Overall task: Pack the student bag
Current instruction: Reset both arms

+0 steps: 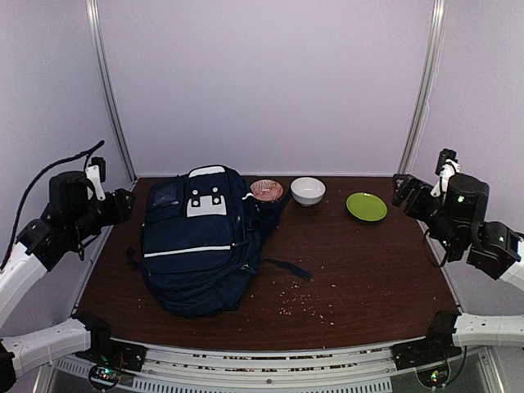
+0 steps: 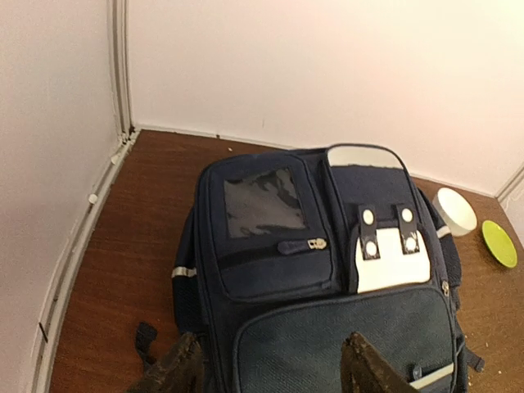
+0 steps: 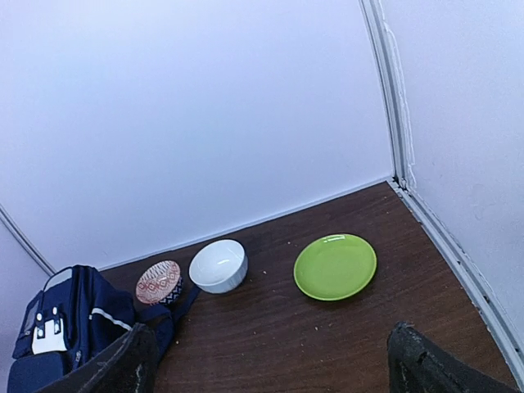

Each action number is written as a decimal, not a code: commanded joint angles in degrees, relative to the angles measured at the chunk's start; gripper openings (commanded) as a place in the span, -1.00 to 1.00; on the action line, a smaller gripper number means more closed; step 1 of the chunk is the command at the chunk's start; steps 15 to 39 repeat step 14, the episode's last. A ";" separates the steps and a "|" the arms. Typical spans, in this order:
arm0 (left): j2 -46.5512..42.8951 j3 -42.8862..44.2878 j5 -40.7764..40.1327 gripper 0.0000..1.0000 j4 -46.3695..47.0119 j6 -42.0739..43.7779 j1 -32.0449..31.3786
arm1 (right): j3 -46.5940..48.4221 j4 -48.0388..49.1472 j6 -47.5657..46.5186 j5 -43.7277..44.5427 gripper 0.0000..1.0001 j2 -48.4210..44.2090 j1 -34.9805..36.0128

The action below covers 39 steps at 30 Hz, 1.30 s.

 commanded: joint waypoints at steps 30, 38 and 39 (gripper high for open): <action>-0.02 2.16 -7.96 0.96 -6.92 -1.44 -0.24 | -9.14 -1.82 4.59 12.07 0.99 -5.09 -1.28; -0.02 2.16 -7.96 0.96 -6.92 -1.44 -0.24 | -9.14 -1.82 4.59 12.07 0.99 -5.09 -1.28; -0.02 2.16 -7.96 0.96 -6.92 -1.44 -0.24 | -9.14 -1.82 4.59 12.07 0.99 -5.09 -1.28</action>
